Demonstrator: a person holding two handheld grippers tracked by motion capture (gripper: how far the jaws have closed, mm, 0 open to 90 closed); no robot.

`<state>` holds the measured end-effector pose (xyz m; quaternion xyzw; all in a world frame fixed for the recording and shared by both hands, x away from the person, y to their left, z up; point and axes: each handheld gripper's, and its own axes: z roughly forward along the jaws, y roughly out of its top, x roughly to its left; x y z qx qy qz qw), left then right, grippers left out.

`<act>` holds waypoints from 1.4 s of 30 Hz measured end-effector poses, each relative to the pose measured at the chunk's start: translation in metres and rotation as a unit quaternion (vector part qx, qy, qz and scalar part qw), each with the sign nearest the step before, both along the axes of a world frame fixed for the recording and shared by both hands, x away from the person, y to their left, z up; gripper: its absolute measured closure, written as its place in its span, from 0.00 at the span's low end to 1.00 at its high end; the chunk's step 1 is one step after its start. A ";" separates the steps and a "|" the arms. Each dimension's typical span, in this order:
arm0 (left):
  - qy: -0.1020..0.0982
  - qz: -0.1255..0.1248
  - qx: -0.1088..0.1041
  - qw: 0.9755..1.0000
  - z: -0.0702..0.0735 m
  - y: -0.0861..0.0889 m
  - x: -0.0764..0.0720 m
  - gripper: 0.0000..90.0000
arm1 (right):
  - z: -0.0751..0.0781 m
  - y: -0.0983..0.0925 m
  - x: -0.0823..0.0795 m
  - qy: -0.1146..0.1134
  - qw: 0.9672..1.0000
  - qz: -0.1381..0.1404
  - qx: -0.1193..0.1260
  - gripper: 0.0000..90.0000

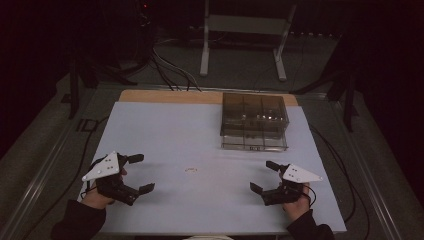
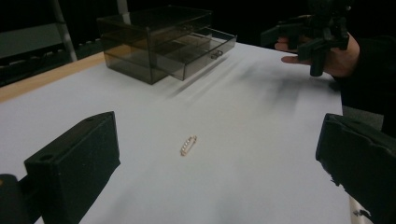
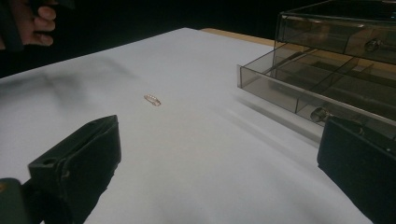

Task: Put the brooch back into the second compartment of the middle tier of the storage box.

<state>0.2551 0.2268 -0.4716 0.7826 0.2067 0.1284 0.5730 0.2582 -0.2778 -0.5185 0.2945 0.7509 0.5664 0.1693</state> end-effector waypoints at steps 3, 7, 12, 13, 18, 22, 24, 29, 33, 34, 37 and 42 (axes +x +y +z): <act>-0.001 0.000 0.000 1.000 0.006 -0.002 0.005 0.01 | 0.000 0.000 0.000 0.002 1.000 0.001 0.001 0.00; -0.005 0.004 0.000 1.000 0.011 -0.003 0.009 0.01 | 0.000 0.000 0.000 0.001 1.000 0.001 0.002 0.00; -0.006 0.001 -0.001 1.000 0.019 -0.008 0.019 0.01 | 0.000 0.000 0.000 0.003 1.000 0.002 0.003 0.00; -0.005 -0.001 0.000 1.000 0.021 -0.010 0.020 0.01 | 0.000 0.000 0.000 0.004 1.000 0.002 0.003 0.00; -0.007 -0.014 0.011 1.000 0.025 -0.020 0.028 0.01 | 0.000 0.000 0.000 0.004 1.000 0.004 0.004 0.00; -0.005 -0.024 0.013 1.000 0.025 -0.029 0.035 0.01 | -0.001 0.000 0.001 0.006 1.000 0.003 0.006 0.00; -0.004 -0.027 0.015 1.000 0.024 -0.033 0.038 0.01 | -0.001 0.000 0.001 0.005 1.000 0.004 0.006 0.00; 0.003 -0.038 0.019 0.999 0.022 -0.044 0.046 0.01 | -0.001 -0.001 0.001 0.006 1.000 0.004 0.007 0.00; 0.008 -0.043 0.020 0.999 0.019 -0.051 0.052 0.01 | -0.001 -0.001 0.001 0.007 1.000 0.005 0.008 0.00; 0.009 -0.044 0.020 0.999 0.018 -0.052 0.053 0.01 | -0.001 -0.001 0.001 0.007 1.000 0.005 0.009 0.00; 0.014 -0.045 0.021 0.999 0.015 -0.056 0.057 0.01 | -0.001 -0.001 0.001 0.008 1.000 0.005 0.010 0.00; 0.021 -0.048 0.023 0.998 0.007 -0.063 0.063 0.01 | -0.001 -0.001 0.001 0.007 1.000 0.005 0.007 0.00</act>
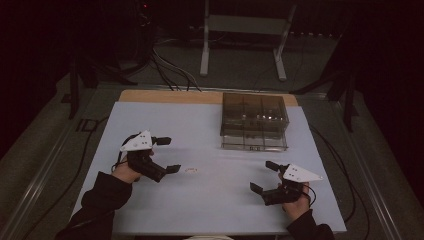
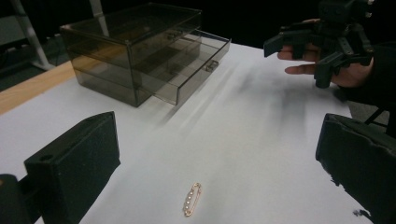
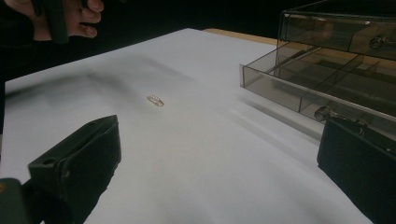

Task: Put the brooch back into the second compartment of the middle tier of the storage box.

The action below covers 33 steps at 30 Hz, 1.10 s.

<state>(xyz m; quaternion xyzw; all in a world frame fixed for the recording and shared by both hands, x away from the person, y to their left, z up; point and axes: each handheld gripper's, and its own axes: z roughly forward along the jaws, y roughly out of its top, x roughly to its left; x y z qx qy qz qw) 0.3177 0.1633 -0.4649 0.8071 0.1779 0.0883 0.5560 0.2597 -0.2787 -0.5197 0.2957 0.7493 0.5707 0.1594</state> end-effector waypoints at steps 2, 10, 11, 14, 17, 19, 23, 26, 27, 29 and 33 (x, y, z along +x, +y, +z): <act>0.004 -0.002 0.002 1.000 -0.004 -0.004 0.002 0.01 | 0.000 0.000 0.000 0.001 1.000 0.000 0.001 0.00; 0.021 0.000 0.018 1.000 -0.019 -0.017 0.013 0.01 | 0.000 0.000 0.000 0.000 1.000 0.000 0.000 0.00; 0.022 0.006 0.025 0.999 -0.021 -0.019 0.014 0.01 | 0.000 0.000 0.000 0.001 1.000 0.000 0.000 0.00; 0.025 0.007 0.026 0.999 -0.029 -0.024 0.018 0.01 | 0.000 0.000 0.000 0.001 1.000 0.002 -0.001 0.00; 0.032 0.008 0.039 0.999 -0.037 -0.030 0.021 0.01 | 0.000 0.001 -0.001 0.000 1.000 0.004 -0.003 0.00; 0.043 0.006 0.042 0.998 -0.042 -0.032 0.022 0.03 | 0.000 0.000 -0.001 0.001 1.000 0.005 -0.002 0.00; 0.054 0.001 0.070 0.996 -0.049 -0.038 0.021 0.06 | 0.000 0.000 -0.001 0.000 1.000 0.006 -0.003 0.00; 0.063 -0.007 0.089 0.994 -0.055 -0.042 0.020 0.07 | 0.000 0.001 -0.001 0.000 1.000 0.006 -0.003 0.00; 0.064 -0.011 0.095 0.993 -0.057 -0.042 0.020 0.08 | 0.000 0.001 -0.001 0.000 1.000 0.006 -0.003 0.00; 0.068 -0.011 0.097 0.993 -0.059 -0.043 0.020 0.13 | 0.000 0.001 0.000 0.001 1.000 0.006 -0.003 0.00; 0.073 -0.009 0.109 0.991 -0.064 -0.043 0.022 0.19 | 0.000 0.001 0.000 0.001 1.000 0.006 -0.003 0.00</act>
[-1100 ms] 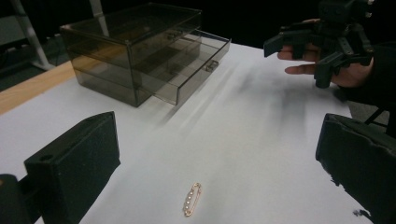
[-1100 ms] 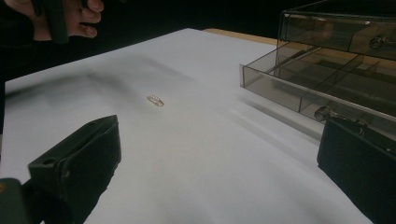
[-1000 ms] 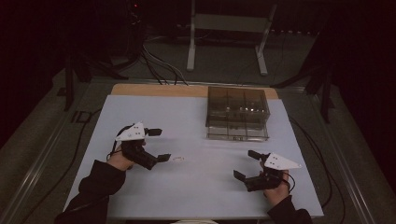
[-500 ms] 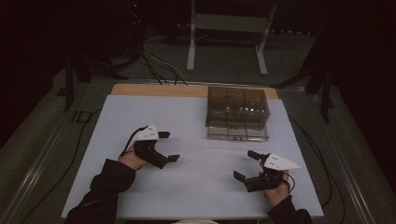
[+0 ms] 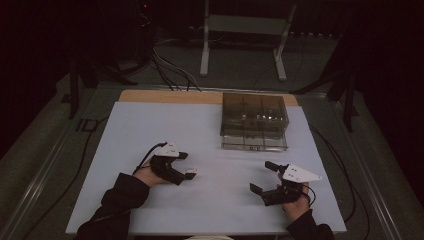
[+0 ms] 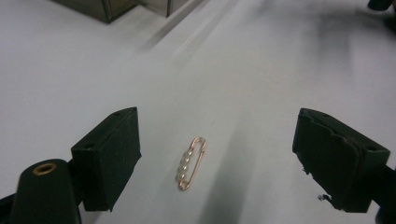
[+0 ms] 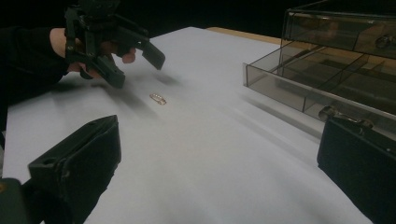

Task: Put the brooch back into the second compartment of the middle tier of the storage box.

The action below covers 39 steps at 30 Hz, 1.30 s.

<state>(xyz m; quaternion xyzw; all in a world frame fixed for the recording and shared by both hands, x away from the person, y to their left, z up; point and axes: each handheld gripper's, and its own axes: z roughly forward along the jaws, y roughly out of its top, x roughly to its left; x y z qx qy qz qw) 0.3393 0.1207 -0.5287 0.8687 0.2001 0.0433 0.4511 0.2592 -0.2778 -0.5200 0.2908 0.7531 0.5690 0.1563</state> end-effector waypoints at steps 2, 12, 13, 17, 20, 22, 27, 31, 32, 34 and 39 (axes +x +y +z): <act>0.003 0.004 0.007 1.000 -0.002 0.000 0.001 0.24 | 0.000 0.000 0.000 0.003 1.000 0.000 0.002 0.00; 0.012 0.009 0.037 0.999 -0.012 -0.008 0.007 0.52 | 0.000 -0.001 0.000 0.001 1.000 0.000 0.002 0.00; 0.013 0.008 0.042 0.999 -0.013 -0.009 0.008 0.54 | 0.000 -0.001 0.000 0.001 1.000 0.000 0.003 0.00; 0.018 0.003 0.055 0.998 -0.015 -0.012 0.010 0.67 | 0.000 -0.001 0.000 0.001 1.000 0.000 0.002 0.00; 0.016 0.002 0.062 0.998 -0.016 -0.013 0.012 0.73 | 0.000 -0.001 0.000 0.001 1.000 0.001 0.003 0.00; 0.019 0.002 0.060 0.998 -0.016 -0.014 0.013 0.76 | 0.000 -0.001 0.000 0.000 1.000 0.001 0.001 0.00; 0.018 0.000 0.070 0.997 -0.015 -0.016 0.013 0.87 | 0.000 0.000 0.000 0.000 1.000 0.001 0.002 0.00; 0.022 0.001 0.070 0.997 -0.015 -0.017 0.013 0.96 | 0.000 -0.001 0.001 0.001 1.000 0.001 0.002 0.00; 0.020 0.000 0.072 0.997 -0.015 -0.017 0.012 0.96 | 0.000 -0.001 0.001 0.001 1.000 0.001 0.003 0.00; 0.020 0.000 0.074 0.997 -0.015 -0.018 0.011 0.96 | -0.001 -0.001 0.001 0.001 1.000 0.001 0.002 0.00; 0.020 -0.006 0.078 0.997 -0.013 -0.020 0.009 0.97 | 0.000 0.000 0.001 0.001 1.000 0.001 0.003 0.00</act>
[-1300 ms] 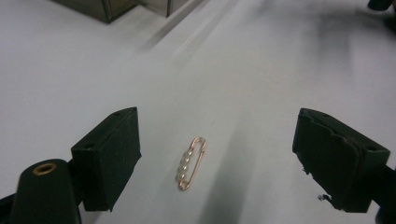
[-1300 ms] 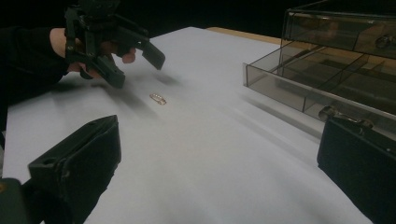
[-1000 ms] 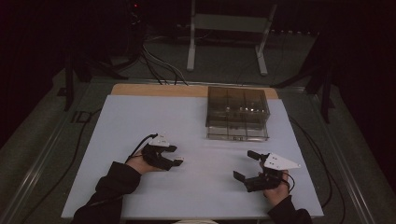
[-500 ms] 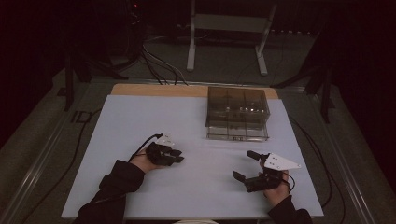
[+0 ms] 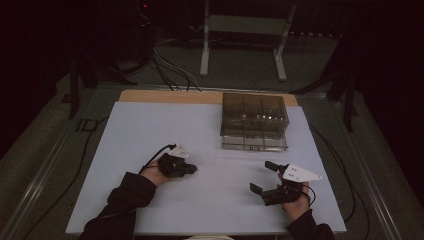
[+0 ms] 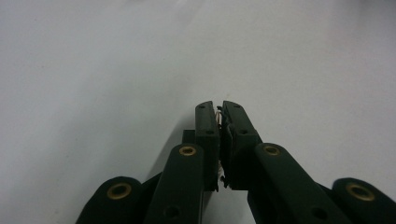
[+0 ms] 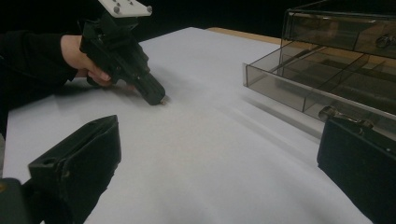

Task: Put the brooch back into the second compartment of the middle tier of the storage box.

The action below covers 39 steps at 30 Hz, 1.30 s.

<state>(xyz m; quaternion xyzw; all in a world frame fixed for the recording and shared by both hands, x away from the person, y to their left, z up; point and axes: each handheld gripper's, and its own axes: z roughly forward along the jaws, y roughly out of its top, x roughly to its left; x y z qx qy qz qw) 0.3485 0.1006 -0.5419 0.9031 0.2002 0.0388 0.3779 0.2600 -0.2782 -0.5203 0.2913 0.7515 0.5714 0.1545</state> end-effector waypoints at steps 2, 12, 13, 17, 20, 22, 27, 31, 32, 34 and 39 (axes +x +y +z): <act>0.004 0.003 -0.005 1.000 0.000 -0.001 0.000 0.97 | 0.000 0.000 0.000 0.001 1.000 0.000 0.000 0.00; 0.008 -0.001 -0.020 1.000 0.017 -0.001 0.001 0.98 | 0.000 -0.001 0.000 0.000 1.000 -0.001 0.002 0.00; 0.007 0.001 -0.021 1.000 0.019 -0.001 0.001 0.98 | 0.000 -0.001 0.000 0.001 1.000 -0.001 0.002 0.00; 0.010 -0.003 -0.028 1.000 0.027 -0.001 0.001 0.98 | 0.001 -0.001 0.000 -0.002 1.000 -0.002 0.001 0.00; 0.011 -0.004 -0.031 0.999 0.032 -0.001 0.002 0.98 | 0.000 -0.001 0.001 0.001 1.000 -0.002 -0.001 0.00; 0.012 -0.004 -0.031 0.999 0.036 -0.002 0.003 0.98 | 0.001 -0.001 0.000 -0.001 1.000 -0.001 -0.001 0.00; 0.010 -0.005 -0.038 0.999 0.046 -0.004 0.004 0.98 | 0.001 -0.001 0.000 -0.003 1.000 -0.002 -0.003 0.00; 0.014 -0.006 -0.045 0.999 0.052 -0.005 0.007 0.98 | 0.001 -0.001 0.000 -0.002 1.000 -0.002 -0.004 0.00; 0.014 -0.007 -0.049 0.999 0.053 -0.006 0.008 0.98 | 0.001 -0.001 0.000 -0.003 1.000 -0.002 -0.005 0.00; 0.015 -0.010 -0.051 0.999 0.057 -0.008 0.009 0.98 | 0.001 0.000 0.000 -0.005 1.000 -0.001 -0.006 0.00; 0.013 -0.013 -0.057 0.998 0.064 -0.014 0.012 0.98 | 0.001 0.000 0.000 -0.005 1.000 -0.002 -0.006 0.00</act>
